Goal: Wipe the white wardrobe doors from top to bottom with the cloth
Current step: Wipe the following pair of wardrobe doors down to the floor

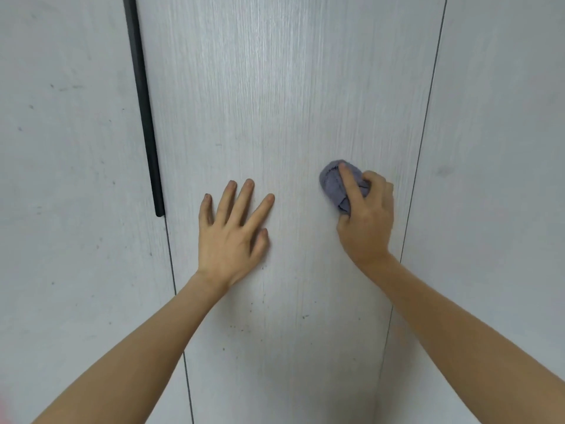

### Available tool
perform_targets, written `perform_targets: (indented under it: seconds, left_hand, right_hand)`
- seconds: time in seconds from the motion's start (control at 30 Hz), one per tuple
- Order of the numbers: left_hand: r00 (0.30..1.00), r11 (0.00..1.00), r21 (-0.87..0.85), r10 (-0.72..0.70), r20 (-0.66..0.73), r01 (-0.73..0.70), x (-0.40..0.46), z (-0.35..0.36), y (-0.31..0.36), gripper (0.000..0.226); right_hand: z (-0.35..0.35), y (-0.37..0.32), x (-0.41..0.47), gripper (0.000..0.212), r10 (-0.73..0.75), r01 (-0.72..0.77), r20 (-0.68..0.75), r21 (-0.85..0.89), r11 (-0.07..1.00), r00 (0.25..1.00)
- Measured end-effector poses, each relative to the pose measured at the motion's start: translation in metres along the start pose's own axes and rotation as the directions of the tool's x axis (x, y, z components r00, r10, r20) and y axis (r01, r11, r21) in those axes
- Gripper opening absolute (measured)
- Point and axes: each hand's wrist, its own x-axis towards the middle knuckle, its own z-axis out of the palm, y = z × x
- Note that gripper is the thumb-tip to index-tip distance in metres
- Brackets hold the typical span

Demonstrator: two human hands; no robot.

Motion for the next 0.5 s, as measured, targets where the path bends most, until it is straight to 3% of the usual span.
perform_targets:
  seconds: [0.07,0.13,0.2,0.23,0.33,0.43,0.5]
  left_hand:
    - [0.999,1.0,-0.003,-0.018,0.041,0.018,-0.006,-0.002,-0.004,0.053]
    - [0.997,0.999,-0.01,-0.033,0.074,0.033,-0.015,-0.003,-0.011,0.054]
    - [0.994,0.999,-0.012,-0.044,0.095,0.046,-0.027,-0.004,-0.022,0.054]
    - [0.993,0.999,-0.012,-0.045,0.106,0.046,-0.033,-0.005,-0.028,0.054]
    - [0.989,1.0,0.001,-0.003,0.146,0.003,-0.044,-0.011,-0.045,0.054]
    - [0.986,0.999,0.011,0.044,0.164,-0.046,-0.044,-0.016,-0.053,0.051]
    - [0.984,0.998,0.011,0.051,0.171,-0.054,-0.048,-0.019,-0.055,0.05]
  right_hand:
    - [0.006,-0.026,-0.023,0.069,0.061,-0.062,0.039,0.023,0.998,0.997]
    - [0.007,-0.045,-0.056,0.069,-0.201,0.201,0.205,0.021,0.979,0.958]
    - [0.004,-0.05,-0.074,0.06,-0.456,0.464,0.33,0.06,0.884,0.827]
    - [0.004,-0.047,-0.071,0.057,-0.499,0.506,0.343,0.076,0.859,0.796]
    - [0.012,-0.045,-0.04,0.056,-0.402,0.399,0.244,0.063,0.915,0.882]
    - [0.025,-0.06,0.001,0.058,-0.092,0.089,0.093,0.04,0.995,0.991]
    - [0.033,-0.079,0.012,0.061,0.075,-0.076,0.041,0.028,0.997,0.996]
